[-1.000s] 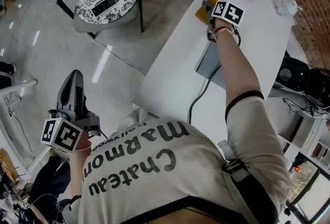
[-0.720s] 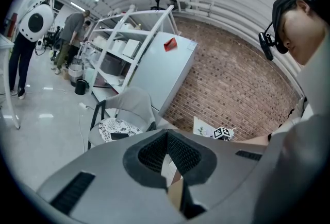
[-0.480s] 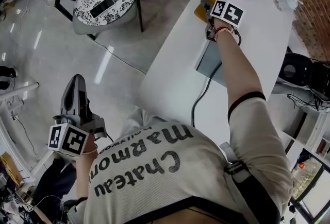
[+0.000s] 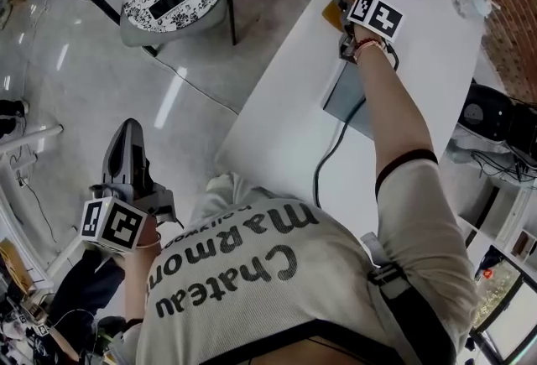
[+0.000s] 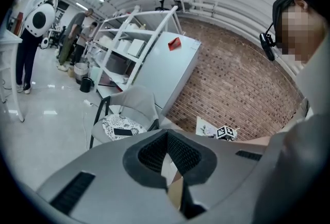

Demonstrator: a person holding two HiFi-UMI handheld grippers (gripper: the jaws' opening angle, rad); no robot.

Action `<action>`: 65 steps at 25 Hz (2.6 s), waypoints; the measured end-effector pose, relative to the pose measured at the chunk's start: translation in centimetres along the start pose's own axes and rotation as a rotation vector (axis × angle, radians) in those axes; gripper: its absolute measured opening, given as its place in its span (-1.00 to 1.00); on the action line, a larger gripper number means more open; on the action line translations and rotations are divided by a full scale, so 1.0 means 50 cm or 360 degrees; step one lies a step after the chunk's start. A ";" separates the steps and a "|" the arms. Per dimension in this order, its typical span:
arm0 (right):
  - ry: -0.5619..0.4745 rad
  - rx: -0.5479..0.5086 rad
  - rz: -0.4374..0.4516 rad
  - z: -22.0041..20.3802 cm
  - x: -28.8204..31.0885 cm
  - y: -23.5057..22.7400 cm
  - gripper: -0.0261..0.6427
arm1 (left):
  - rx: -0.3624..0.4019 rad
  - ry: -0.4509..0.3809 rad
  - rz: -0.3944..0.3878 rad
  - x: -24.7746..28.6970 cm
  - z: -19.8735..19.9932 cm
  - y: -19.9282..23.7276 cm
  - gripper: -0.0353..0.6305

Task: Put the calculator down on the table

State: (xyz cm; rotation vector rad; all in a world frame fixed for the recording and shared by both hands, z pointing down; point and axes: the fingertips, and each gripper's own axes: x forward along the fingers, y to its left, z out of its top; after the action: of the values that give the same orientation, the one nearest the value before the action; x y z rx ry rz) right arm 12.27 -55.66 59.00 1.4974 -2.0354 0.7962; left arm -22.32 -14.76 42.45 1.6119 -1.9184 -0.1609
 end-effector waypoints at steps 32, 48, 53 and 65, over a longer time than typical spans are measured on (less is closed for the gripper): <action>-0.0209 0.0334 0.0358 -0.255 -0.533 0.262 -0.47 | -0.0005 -0.0080 -0.0633 -0.153 0.070 -0.091 -0.89; -0.0562 0.0652 0.0416 -0.317 -0.830 0.386 -0.81 | 0.0071 -0.0129 -0.0878 -0.292 0.087 -0.143 -0.89; -0.0677 0.0626 0.0446 -0.314 -0.912 0.412 -0.94 | 0.0120 -0.0167 -0.0921 -0.336 0.091 -0.151 -0.89; -0.0896 0.0126 0.0357 -0.310 -1.039 0.493 -0.93 | 0.0343 -0.0209 -0.0984 -0.408 0.085 -0.172 -0.89</action>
State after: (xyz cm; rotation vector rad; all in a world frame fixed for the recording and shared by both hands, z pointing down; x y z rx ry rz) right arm 3.89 -4.06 30.46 1.6975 -2.6459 0.5818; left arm -15.98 0.71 27.34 2.3556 -1.5045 -0.3258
